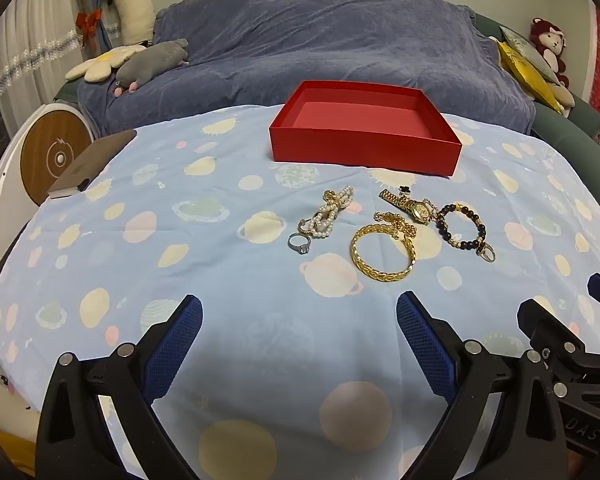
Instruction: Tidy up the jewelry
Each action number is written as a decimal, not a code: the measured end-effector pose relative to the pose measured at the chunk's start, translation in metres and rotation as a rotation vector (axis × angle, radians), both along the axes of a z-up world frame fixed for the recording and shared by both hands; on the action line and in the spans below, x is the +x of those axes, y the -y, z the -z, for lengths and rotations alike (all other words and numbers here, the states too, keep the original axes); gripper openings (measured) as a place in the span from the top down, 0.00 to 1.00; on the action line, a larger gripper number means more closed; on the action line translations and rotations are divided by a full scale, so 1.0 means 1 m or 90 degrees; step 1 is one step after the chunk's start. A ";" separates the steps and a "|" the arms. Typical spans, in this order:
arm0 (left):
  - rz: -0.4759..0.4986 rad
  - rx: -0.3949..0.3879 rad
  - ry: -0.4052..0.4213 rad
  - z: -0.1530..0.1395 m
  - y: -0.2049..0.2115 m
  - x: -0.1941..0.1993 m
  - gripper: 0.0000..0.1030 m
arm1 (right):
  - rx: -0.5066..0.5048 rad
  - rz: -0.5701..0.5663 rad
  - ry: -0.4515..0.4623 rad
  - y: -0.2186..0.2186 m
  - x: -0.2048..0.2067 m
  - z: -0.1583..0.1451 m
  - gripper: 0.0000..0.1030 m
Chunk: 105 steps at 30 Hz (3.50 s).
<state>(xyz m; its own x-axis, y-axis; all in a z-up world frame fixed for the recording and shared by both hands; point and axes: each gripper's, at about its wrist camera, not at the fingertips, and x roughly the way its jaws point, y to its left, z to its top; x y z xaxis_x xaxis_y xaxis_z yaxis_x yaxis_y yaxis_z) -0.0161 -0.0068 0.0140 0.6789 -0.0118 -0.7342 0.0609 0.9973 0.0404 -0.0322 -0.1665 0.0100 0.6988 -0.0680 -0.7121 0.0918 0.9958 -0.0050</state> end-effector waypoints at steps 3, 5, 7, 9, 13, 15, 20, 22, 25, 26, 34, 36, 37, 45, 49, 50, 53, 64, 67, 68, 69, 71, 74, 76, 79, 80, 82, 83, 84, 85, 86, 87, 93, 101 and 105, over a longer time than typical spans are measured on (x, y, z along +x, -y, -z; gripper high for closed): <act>-0.001 -0.001 0.001 -0.001 -0.001 -0.001 0.08 | -0.003 0.000 -0.002 0.000 0.001 0.000 0.05; -0.001 -0.001 0.001 -0.001 -0.001 -0.001 0.08 | -0.004 -0.001 -0.001 0.000 0.000 0.000 0.05; -0.001 -0.002 0.001 -0.001 -0.001 -0.001 0.08 | -0.004 0.000 0.000 0.000 0.000 0.000 0.05; -0.001 -0.001 0.001 -0.001 -0.001 -0.001 0.08 | -0.003 0.000 -0.003 0.000 0.001 0.001 0.05; 0.000 -0.001 0.001 0.000 -0.001 -0.001 0.08 | -0.002 0.000 -0.002 0.000 0.001 0.000 0.05; 0.000 0.000 0.001 0.000 -0.001 -0.001 0.08 | -0.003 0.000 -0.003 -0.001 0.000 0.000 0.05; 0.000 -0.001 0.001 0.000 -0.001 -0.001 0.08 | -0.003 0.000 -0.002 -0.001 0.000 0.000 0.05; -0.001 0.001 0.003 -0.001 -0.001 -0.001 0.08 | -0.003 0.000 -0.002 -0.001 0.000 0.000 0.05; 0.000 -0.001 0.002 -0.001 -0.002 -0.001 0.08 | -0.003 0.000 -0.002 -0.001 0.000 0.000 0.05; -0.001 -0.001 0.002 -0.001 -0.002 -0.001 0.08 | -0.003 0.000 -0.002 -0.001 0.000 0.000 0.05; 0.000 -0.002 0.002 -0.001 -0.001 -0.002 0.08 | -0.006 0.000 -0.003 0.000 0.001 0.001 0.05; 0.003 -0.007 0.001 -0.001 -0.002 -0.001 0.08 | -0.008 0.000 -0.004 0.000 0.002 0.003 0.05; 0.004 -0.014 0.000 -0.002 -0.004 -0.001 0.08 | -0.008 0.000 -0.005 0.001 0.002 0.004 0.05; 0.007 -0.043 -0.013 0.008 -0.007 0.012 0.08 | 0.009 0.016 -0.022 0.018 0.008 0.014 0.05; 0.030 -0.043 -0.028 0.018 0.007 0.027 0.08 | 0.021 0.027 -0.022 0.027 0.014 0.015 0.05; 0.037 -0.040 -0.030 0.021 0.012 0.031 0.08 | 0.024 0.032 -0.023 0.031 0.016 0.015 0.05; 0.055 -0.027 -0.033 0.028 0.026 0.040 0.08 | 0.038 0.049 -0.021 0.042 0.021 0.015 0.05; 0.071 -0.016 -0.063 0.051 0.048 0.069 0.31 | 0.066 0.064 -0.039 0.055 0.035 0.025 0.05; 0.080 -0.016 -0.056 0.049 0.049 0.068 0.43 | 0.075 0.063 -0.043 0.055 0.039 0.026 0.05; 0.083 -0.017 -0.052 0.049 0.050 0.069 0.50 | 0.077 0.063 -0.042 0.055 0.040 0.026 0.05; 0.086 -0.018 -0.052 0.049 0.050 0.069 0.50 | 0.077 0.062 -0.042 0.055 0.040 0.026 0.05; 0.090 -0.022 -0.052 0.049 0.049 0.069 0.50 | 0.078 0.060 -0.041 0.054 0.041 0.025 0.05; 0.099 -0.027 -0.050 0.049 0.047 0.067 0.50 | 0.078 0.058 -0.041 0.053 0.041 0.026 0.05; 0.106 -0.036 -0.048 0.046 0.045 0.065 0.50 | 0.078 0.058 -0.041 0.053 0.041 0.026 0.05; 0.114 -0.043 -0.037 0.040 0.041 0.059 0.51 | 0.078 0.057 -0.040 0.052 0.041 0.026 0.05; 0.114 -0.045 -0.033 0.037 0.040 0.057 0.51 | 0.078 0.057 -0.039 0.052 0.041 0.026 0.05; 0.112 -0.053 -0.029 0.032 0.034 0.055 0.51 | 0.079 0.055 -0.037 0.051 0.042 0.025 0.05; 0.109 -0.058 -0.029 0.028 0.031 0.054 0.51 | 0.079 0.053 -0.036 0.050 0.044 0.024 0.05; 0.104 -0.062 -0.029 0.025 0.027 0.054 0.51 | 0.078 0.050 -0.034 0.048 0.046 0.023 0.05; 0.097 -0.068 -0.028 0.022 0.022 0.055 0.51 | 0.075 0.047 -0.031 0.046 0.048 0.023 0.05; 0.091 -0.074 -0.028 0.019 0.018 0.056 0.51 | 0.070 0.042 -0.026 0.044 0.052 0.022 0.05; 0.083 -0.081 -0.027 0.016 0.012 0.057 0.51 | 0.066 0.037 -0.023 0.041 0.056 0.022 0.05; 0.043 -0.098 -0.022 0.009 -0.014 0.063 0.50 | 0.060 -0.022 -0.039 0.021 0.093 0.025 0.05; 0.023 -0.102 -0.029 0.013 -0.038 0.064 0.50 | 0.074 -0.008 -0.063 0.024 0.119 0.039 0.23; 0.020 -0.115 -0.034 0.014 -0.046 0.064 0.50 | 0.070 0.015 -0.060 0.035 0.120 0.040 0.29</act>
